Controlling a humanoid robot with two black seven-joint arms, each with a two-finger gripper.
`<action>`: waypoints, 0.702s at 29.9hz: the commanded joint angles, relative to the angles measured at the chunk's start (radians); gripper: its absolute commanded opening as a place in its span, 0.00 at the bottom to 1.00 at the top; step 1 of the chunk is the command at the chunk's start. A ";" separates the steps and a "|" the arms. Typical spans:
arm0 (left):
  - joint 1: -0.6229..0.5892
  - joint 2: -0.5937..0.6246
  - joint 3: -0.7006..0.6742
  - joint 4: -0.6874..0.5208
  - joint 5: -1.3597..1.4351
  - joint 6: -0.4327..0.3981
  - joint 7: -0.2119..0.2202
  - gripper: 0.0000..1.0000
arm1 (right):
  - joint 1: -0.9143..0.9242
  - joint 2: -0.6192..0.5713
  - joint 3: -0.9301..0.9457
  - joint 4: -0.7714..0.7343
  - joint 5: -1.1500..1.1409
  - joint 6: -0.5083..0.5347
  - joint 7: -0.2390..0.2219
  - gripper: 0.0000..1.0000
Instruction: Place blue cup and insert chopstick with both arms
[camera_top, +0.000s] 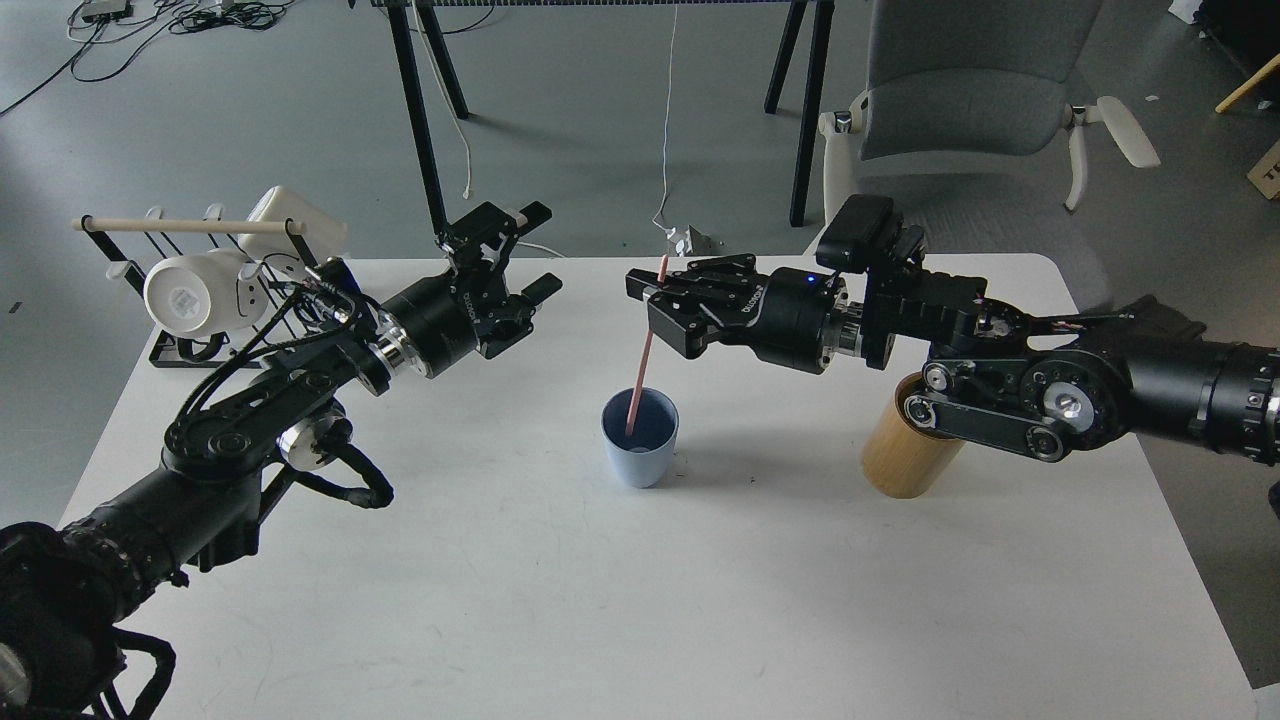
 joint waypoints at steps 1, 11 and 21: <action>0.000 0.000 0.000 0.000 -0.001 0.000 0.000 0.95 | -0.004 0.006 0.004 0.001 0.004 0.000 0.000 0.55; 0.000 0.000 0.000 0.000 0.000 0.000 0.000 0.95 | -0.010 -0.007 0.024 0.010 0.023 -0.003 0.000 0.85; -0.003 0.011 -0.009 -0.009 -0.059 0.000 0.000 0.95 | -0.045 -0.161 0.277 0.135 0.468 -0.015 0.000 0.88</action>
